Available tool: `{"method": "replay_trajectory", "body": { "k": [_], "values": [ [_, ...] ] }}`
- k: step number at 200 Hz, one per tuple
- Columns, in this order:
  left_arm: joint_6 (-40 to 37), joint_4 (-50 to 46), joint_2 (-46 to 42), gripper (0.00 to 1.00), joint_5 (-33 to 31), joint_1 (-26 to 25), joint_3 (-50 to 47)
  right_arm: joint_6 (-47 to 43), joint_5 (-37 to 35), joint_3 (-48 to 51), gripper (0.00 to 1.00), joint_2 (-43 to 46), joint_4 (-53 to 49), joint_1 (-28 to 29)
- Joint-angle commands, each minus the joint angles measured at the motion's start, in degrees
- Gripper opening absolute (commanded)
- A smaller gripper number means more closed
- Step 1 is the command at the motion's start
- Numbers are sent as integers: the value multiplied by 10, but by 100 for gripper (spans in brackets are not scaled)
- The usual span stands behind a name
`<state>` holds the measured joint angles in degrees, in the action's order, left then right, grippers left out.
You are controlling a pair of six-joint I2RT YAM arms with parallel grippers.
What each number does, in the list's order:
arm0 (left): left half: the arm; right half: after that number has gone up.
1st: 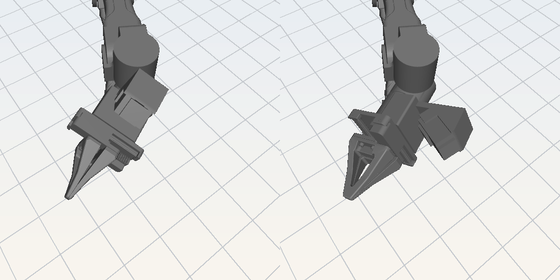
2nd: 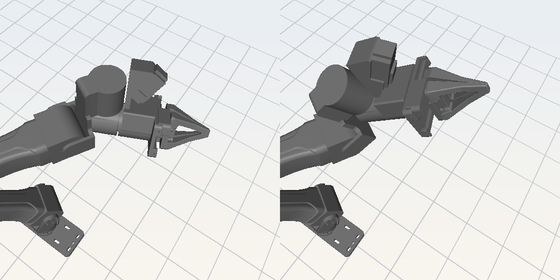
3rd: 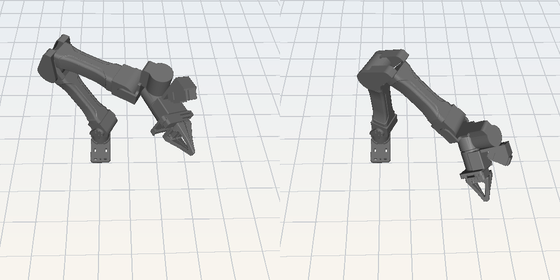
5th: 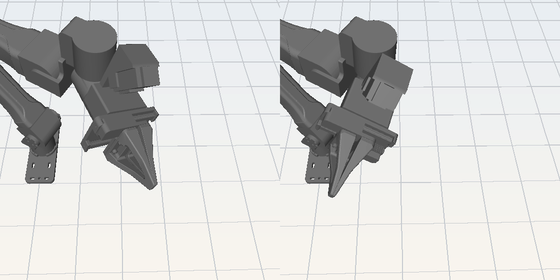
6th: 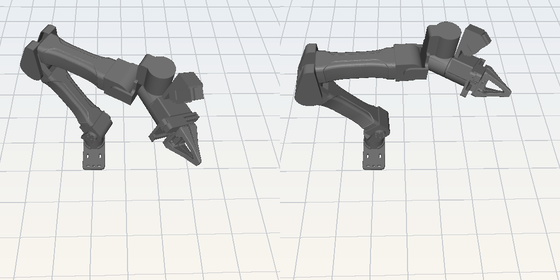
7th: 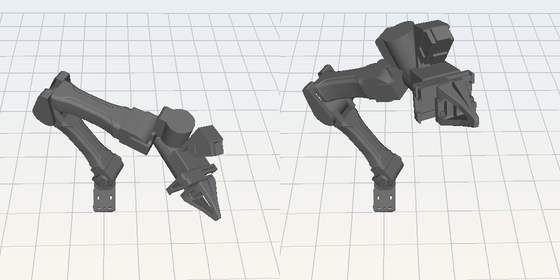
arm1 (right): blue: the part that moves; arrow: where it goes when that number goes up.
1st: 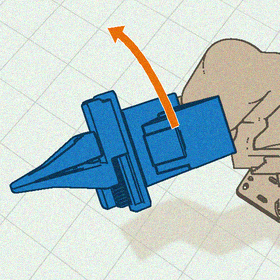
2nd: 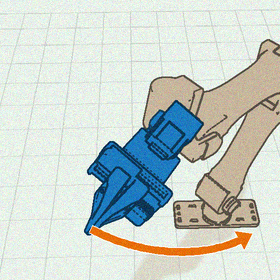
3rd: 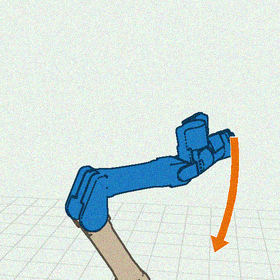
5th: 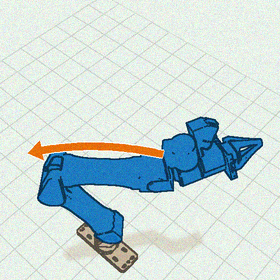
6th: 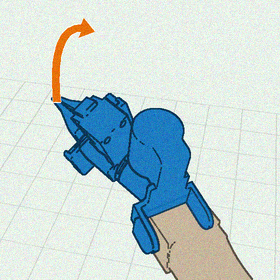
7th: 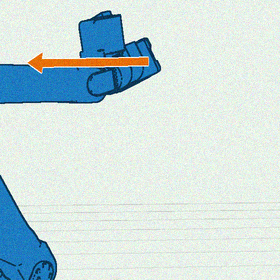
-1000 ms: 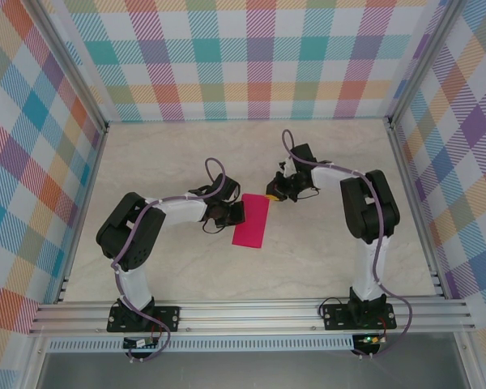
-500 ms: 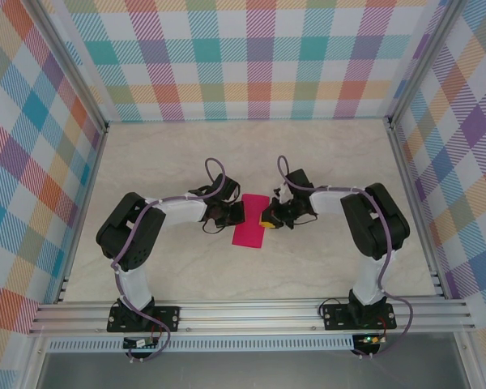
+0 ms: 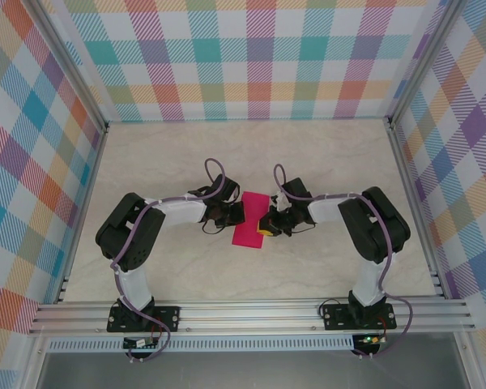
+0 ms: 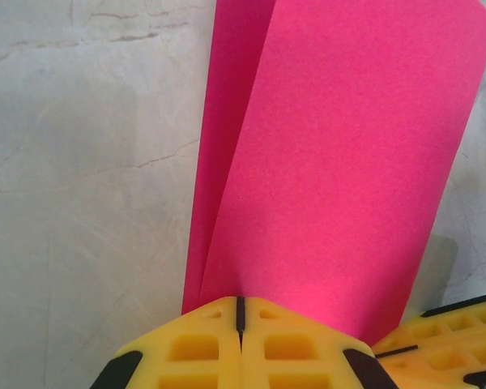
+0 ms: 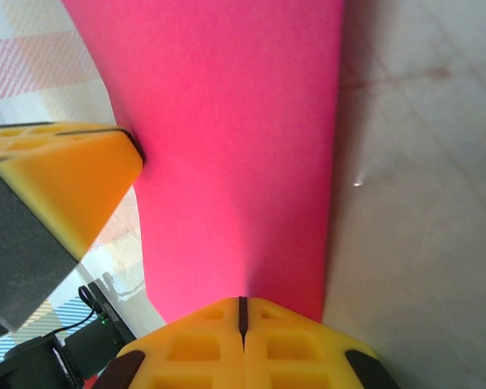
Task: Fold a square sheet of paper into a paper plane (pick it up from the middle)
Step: Fold the square sheet of paper in half at the center of the table.
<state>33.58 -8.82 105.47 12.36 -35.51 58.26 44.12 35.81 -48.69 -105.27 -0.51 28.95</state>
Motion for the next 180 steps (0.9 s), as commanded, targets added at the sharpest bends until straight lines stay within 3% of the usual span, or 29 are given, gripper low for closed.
{"method": "replay_trajectory", "body": {
  "k": [1, 24, 70, 124, 180],
  "values": [
    [-1, -116, 21, 0, -52, -3, -39, -22, -10, 6, 0, 53, -49, 4],
    [-2, -119, 19, 0, -53, -3, -38, -48, -43, -6, 0, 90, -112, 20],
    [0, -114, 21, 0, -48, -3, -35, -7, -8, 21, 0, 69, -46, 55],
    [0, -108, 18, 0, -43, -3, -41, 8, -44, 66, 0, 41, -18, 70],
    [-2, -110, 18, 0, -42, -3, -40, 4, -39, 60, 0, 93, -28, 70]
  ]
}}
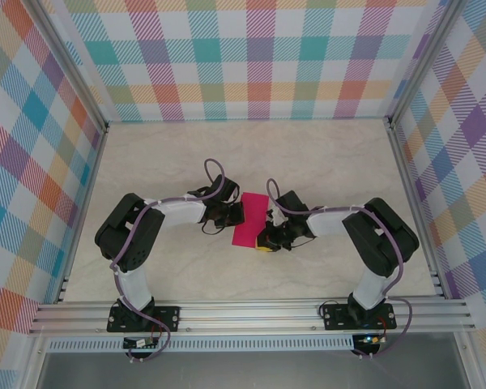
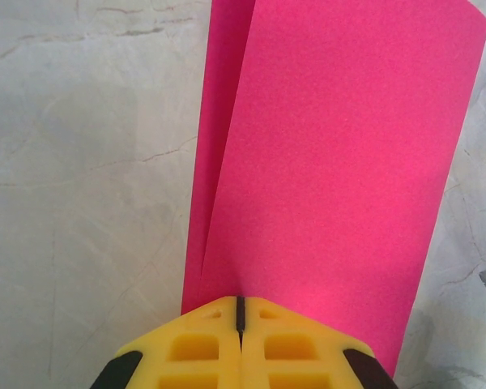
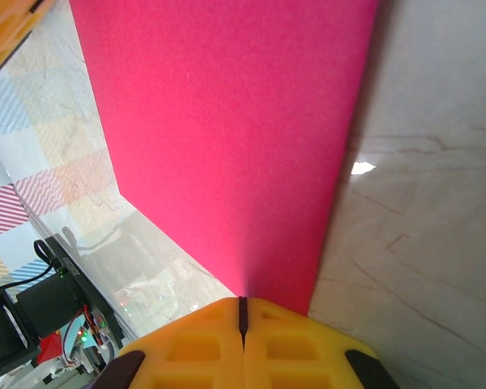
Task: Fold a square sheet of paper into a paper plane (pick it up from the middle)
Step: Fold the square sheet of paper in half at the center of the table.
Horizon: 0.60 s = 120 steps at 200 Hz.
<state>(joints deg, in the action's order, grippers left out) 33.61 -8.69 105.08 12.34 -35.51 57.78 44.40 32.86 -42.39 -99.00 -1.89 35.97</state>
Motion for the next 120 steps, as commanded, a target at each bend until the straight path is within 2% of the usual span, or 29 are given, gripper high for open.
{"method": "replay_trajectory", "body": {
  "k": [1, 25, 50, 98, 120],
  "values": [
    [-2, -111, 21, 0, -42, -3, -35, 1, -10, -5, 0, 31, -15, -1],
    [-2, -112, 21, 0, -42, -3, -35, -23, -31, -50, 0, 42, -47, -4],
    [-2, -113, 21, 0, -42, -3, -35, -16, -21, -55, 0, 26, -22, -10],
    [-3, -115, 20, 0, -43, -3, -36, 41, 15, 35, 0, -13, 83, -7],
    [-8, -122, 22, 0, -46, -3, -31, 33, 10, 50, 0, -2, 71, -7]
  ]
}}
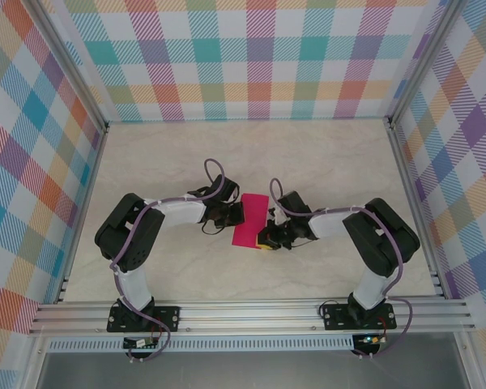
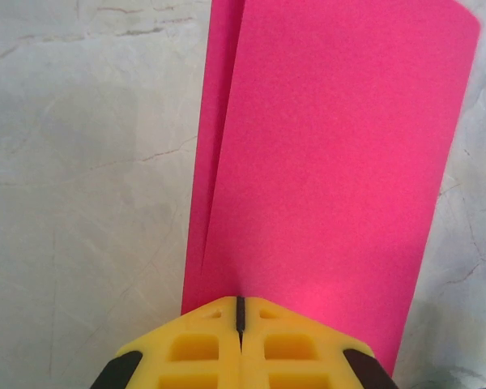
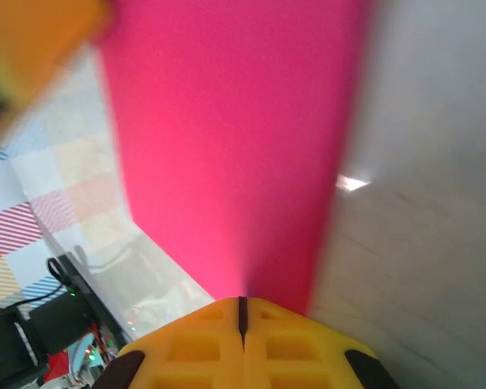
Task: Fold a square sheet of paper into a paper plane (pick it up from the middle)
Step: Fold the square sheet of paper in half at the center of the table.
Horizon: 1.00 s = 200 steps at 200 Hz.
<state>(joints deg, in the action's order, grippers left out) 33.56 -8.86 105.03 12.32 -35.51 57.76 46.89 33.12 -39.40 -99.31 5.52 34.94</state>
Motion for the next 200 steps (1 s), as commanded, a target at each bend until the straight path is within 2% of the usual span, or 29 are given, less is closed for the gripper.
{"method": "replay_trajectory", "body": {
  "k": [1, 41, 84, 146, 200],
  "values": [
    [-8, -121, 23, 0, -46, -3, -31, 7, 6, 20, 0, 2, -4, 3],
    [-9, -124, 20, 0, -46, -3, -28, -51, -27, -73, 1, 35, -102, -24],
    [-6, -124, 13, 0, -44, -3, -29, -72, -23, -183, 0, -45, -115, -93],
    [-8, -123, 15, 0, -41, -3, -29, -89, -39, -266, 0, -174, -126, -108],
    [6, -126, 5, 0, -43, -10, -32, -106, -25, -313, 0, -167, -168, -119]
  ]
}}
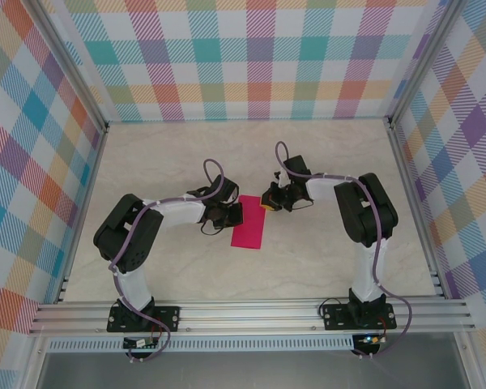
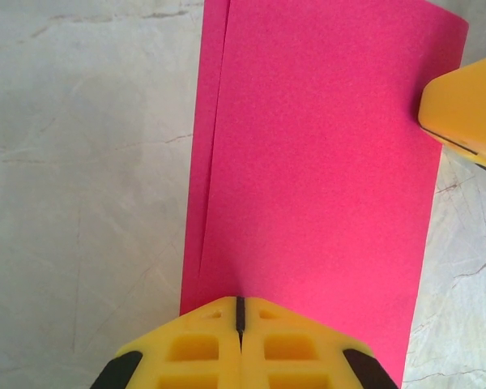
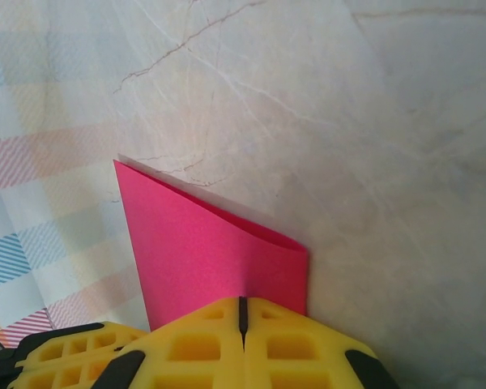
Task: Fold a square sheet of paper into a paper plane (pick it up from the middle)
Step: Fold the square sheet of paper in half at the center of the table.
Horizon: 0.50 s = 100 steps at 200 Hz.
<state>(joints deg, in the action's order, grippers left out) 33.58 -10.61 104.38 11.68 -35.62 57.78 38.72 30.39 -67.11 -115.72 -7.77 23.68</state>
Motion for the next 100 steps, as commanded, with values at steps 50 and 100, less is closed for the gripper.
{"method": "replay_trajectory", "body": {
  "k": [50, 100],
  "values": [
    [45, -92, -27, 0, -54, -30, -57, -30, 16, -72, 0, -42, -50, -16],
    [61, -92, -57, 0, -62, -42, -64, -24, 27, -42, 0, -48, -30, -14]
  ]
}}
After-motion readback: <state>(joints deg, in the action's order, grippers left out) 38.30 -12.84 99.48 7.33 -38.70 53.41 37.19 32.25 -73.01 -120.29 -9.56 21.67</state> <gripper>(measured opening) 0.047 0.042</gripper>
